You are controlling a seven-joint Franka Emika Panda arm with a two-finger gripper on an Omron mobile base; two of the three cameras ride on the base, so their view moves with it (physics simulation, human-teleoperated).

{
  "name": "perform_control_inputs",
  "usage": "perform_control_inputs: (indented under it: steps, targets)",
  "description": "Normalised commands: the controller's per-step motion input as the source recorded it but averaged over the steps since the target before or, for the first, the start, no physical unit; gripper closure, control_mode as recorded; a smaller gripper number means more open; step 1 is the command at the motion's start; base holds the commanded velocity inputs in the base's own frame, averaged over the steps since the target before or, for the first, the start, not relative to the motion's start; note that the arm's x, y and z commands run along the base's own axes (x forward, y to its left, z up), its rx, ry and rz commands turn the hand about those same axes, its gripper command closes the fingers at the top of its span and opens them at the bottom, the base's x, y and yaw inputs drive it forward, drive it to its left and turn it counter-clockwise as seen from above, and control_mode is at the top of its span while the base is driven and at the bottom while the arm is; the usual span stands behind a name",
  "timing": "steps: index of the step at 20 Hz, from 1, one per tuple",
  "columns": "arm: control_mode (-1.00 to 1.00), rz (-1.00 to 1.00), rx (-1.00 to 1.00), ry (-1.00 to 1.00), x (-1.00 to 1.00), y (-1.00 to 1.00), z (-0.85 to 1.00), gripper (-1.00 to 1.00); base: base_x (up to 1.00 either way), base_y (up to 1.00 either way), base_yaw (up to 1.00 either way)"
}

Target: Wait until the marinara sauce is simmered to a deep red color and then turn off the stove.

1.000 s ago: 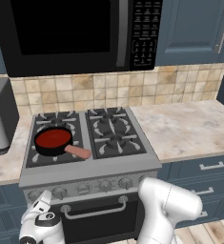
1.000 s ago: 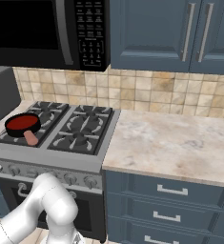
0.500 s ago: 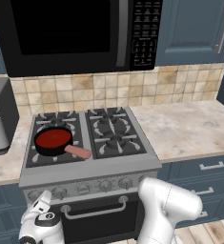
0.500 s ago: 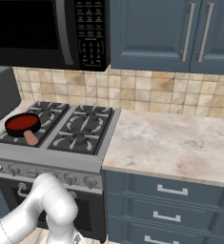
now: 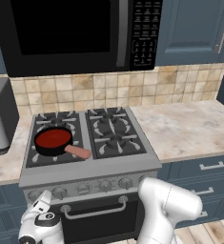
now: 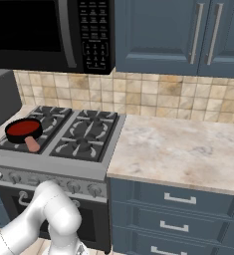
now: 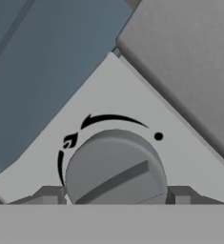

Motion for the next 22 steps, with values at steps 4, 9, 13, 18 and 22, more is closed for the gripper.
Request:
perform_control_inputs:
  steps: [4, 9, 13, 18, 22]
  targets:
    - [-1.00, 0.00, 0.00, 0.00, 0.00, 0.00, 0.00, 1.00, 0.00, 0.00, 0.00]
    - [-1.00, 0.00, 0.00, 0.00, 0.00, 0.00, 0.00, 1.00, 0.00, 0.00, 0.00]
    - [-1.00, 0.00, 0.00, 0.00, 0.00, 0.00, 0.00, 1.00, 0.00, 0.00, 0.00]
    - [-1.00, 0.00, 0.00, 0.00, 0.00, 0.00, 0.00, 1.00, 0.00, 0.00, 0.00]
    - [-1.00, 0.00, 0.00, 0.00, 0.00, 0.00, 0.00, 1.00, 0.00, 0.00, 0.00]
